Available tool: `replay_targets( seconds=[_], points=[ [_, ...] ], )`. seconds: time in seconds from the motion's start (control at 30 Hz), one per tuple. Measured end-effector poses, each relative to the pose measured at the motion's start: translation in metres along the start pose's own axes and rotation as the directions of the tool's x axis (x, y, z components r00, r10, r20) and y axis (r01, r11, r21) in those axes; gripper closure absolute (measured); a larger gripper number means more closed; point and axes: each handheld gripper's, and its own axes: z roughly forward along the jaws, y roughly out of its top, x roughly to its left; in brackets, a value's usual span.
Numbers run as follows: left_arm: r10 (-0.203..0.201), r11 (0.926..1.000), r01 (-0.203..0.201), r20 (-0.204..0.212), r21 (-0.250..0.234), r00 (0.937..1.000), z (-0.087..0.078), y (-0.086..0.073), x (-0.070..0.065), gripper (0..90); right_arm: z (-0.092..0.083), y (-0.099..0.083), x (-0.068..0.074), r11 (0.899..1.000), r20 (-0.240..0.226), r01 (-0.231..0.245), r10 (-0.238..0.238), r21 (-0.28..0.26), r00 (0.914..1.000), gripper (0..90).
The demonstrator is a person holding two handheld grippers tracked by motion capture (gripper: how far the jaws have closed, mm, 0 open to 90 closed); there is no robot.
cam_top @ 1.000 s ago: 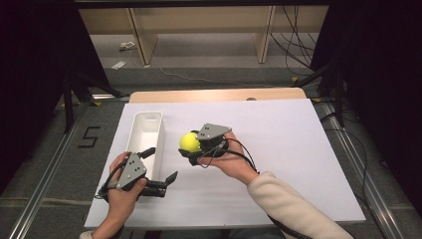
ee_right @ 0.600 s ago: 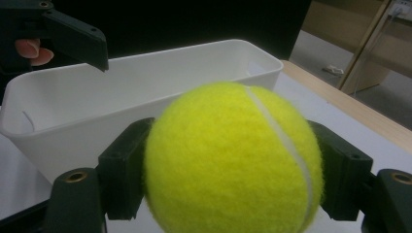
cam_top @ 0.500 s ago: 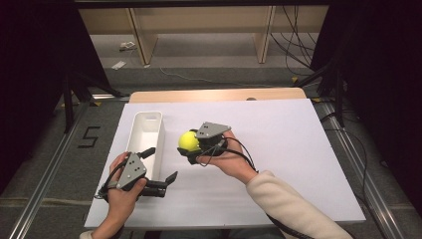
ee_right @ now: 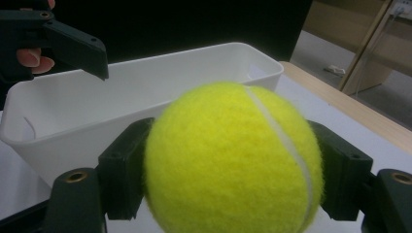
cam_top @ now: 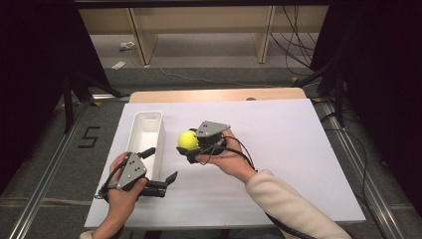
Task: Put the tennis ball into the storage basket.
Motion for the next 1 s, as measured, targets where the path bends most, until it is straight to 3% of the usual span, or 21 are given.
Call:
replay_targets(
  seconds=[1.0],
  points=[
    [0.0,1.0,0.0,0.0,0.002,1.0,0.0,0.0,0.0,0.0,0.004,0.013,-0.002,1.0,-0.01,-0.004,0.004,-0.011,0.9999,26.7]
  ],
)
